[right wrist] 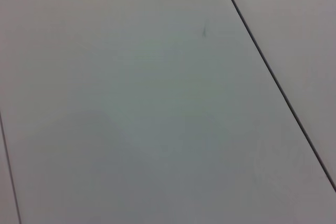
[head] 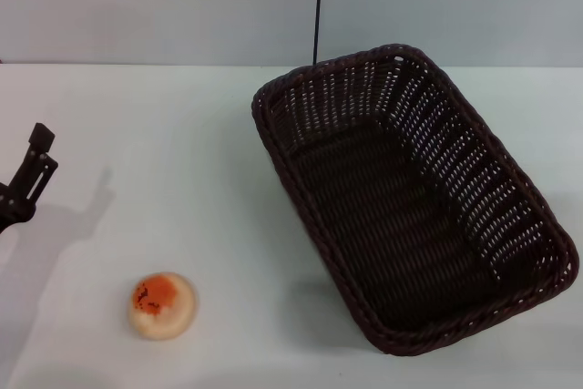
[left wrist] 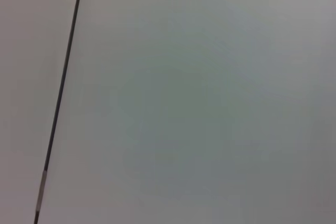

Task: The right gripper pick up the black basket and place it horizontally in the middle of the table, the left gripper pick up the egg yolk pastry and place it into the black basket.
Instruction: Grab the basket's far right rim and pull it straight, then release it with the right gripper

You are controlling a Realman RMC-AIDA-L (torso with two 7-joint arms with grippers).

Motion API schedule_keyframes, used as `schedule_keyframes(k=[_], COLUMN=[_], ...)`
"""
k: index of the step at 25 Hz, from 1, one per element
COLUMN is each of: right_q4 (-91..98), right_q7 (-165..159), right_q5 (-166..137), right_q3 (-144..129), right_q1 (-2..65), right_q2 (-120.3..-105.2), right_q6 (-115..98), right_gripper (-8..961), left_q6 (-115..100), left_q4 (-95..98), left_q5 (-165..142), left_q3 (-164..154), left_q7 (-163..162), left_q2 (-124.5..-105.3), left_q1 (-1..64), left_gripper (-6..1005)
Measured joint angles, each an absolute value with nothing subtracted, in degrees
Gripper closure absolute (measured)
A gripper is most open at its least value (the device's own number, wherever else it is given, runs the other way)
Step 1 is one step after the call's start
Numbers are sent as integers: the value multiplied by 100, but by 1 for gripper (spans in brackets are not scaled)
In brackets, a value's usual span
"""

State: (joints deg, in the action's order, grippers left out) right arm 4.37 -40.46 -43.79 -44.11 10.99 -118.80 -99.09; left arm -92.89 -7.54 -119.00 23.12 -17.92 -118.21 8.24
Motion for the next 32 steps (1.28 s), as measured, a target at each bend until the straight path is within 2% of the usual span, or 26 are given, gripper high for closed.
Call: schedule_keyframes(k=[4, 11, 13, 16, 19, 21, 22, 23, 26, 29, 32], right_q4=[476, 1296, 1973, 3398, 4771, 5782, 6559, 6559, 7111, 6904, 6705], right_q7=[-4334, -5688, -6498, -8310, -10210, -11533, -12657, -12657, -14003, -14759, -15102], right_q5=[-4478, -4876, -5166, -5988, -7126, -8298, -9471, -9471, -11217, -12660, -13936], right_q3=[-4413, -4389, -4356, -4244, -3838, -3495, -3282, -3282, -3196, -3295, -3641], right_q1=[1098, 752, 549, 310, 371, 649, 1071, 1071, 1913, 2990, 3868], right_q2=[-11874, -11751, -11691, -11513, -11423, -11370, -11252, -11252, -10909, -10510, -10378], right_q6=[-9913, -9867, -9727, -9377, -9118, -9106, -9197, -9197, -9718, -10527, -10852], right_gripper=[163, 164, 164, 164, 165, 165, 165, 165, 164, 164, 164], left_q6=[-9306, -9390, -9414, -9426, -9430, -9425, -9421, -9427, -9495, -9575, -9589], left_q4=[-726, -598, -552, -531, -531, -526, -529, -525, -528, -490, -464], left_q5=[-11908, -11894, -11881, -11882, -11892, -11892, -11901, -11900, -11901, -11901, -11900], left_q3=[2313, 2349, 2353, 2355, 2355, 2356, 2342, 2338, 2323, 2331, 2337], left_q7=[-1793, -1793, -1794, -1793, -1793, -1793, -1793, -1793, -1793, -1793, -1793], left_q2=[-11821, -11806, -11805, -11804, -11804, -11805, -11815, -11815, -11809, -11804, -11805], left_q1=[843, 857, 866, 872, 872, 871, 846, 835, 785, 721, 706], left_gripper=[155, 156, 156, 156, 156, 156, 155, 155, 155, 155, 156])
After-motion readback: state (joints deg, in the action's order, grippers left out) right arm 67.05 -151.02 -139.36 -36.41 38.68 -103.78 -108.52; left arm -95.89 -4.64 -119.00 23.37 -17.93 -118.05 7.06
